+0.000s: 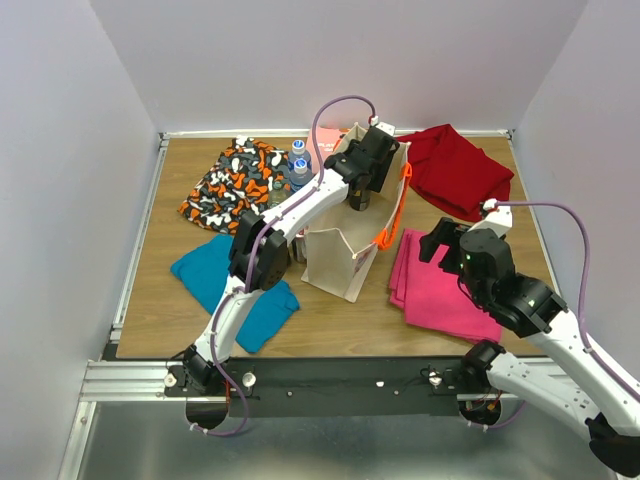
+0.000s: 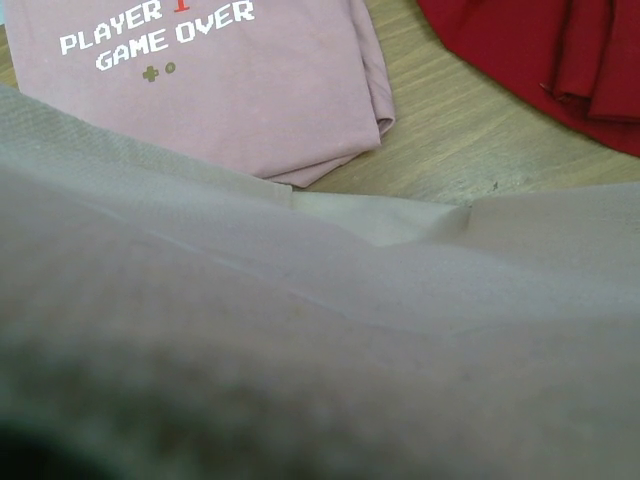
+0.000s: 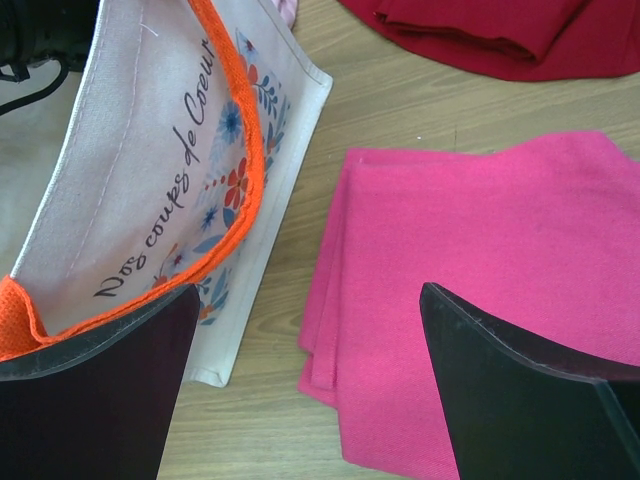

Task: Take the beverage out of the canvas bag
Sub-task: Take out the drink from the canvas bag.

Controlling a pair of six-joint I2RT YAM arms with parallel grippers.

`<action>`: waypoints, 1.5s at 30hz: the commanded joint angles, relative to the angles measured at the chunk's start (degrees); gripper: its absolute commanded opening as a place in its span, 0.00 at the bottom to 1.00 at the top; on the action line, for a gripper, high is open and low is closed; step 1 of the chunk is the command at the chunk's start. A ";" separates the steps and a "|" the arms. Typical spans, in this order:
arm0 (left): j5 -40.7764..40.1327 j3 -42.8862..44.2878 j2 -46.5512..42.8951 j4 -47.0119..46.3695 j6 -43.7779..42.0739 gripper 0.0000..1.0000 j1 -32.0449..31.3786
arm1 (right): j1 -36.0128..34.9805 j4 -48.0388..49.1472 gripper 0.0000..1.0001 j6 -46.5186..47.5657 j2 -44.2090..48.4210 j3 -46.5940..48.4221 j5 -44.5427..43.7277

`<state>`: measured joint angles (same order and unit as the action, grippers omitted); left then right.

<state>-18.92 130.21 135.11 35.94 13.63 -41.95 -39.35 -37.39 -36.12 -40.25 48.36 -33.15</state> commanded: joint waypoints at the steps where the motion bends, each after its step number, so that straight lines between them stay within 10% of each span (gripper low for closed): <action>1: 0.72 -1.45 -1.51 0.71 1.14 0.58 -0.15 | 0.07 0.56 1.00 0.43 -0.44 -0.46 -1.48; 9: 0.72 -1.28 -1.69 1.49 1.31 0.00 -0.15 | 0.15 0.56 1.00 0.00 -0.27 -0.72 -1.39; 45: 0.72 -0.31 -9.86 1.94 1.31 0.00 -2.52 | 0.07 0.56 1.00 -0.27 -0.18 -0.20 -1.22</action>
<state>-18.20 128.01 130.04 39.20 14.85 -44.27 -39.35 -37.36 -35.99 -40.21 48.36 -33.17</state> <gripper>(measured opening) 0.674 0.998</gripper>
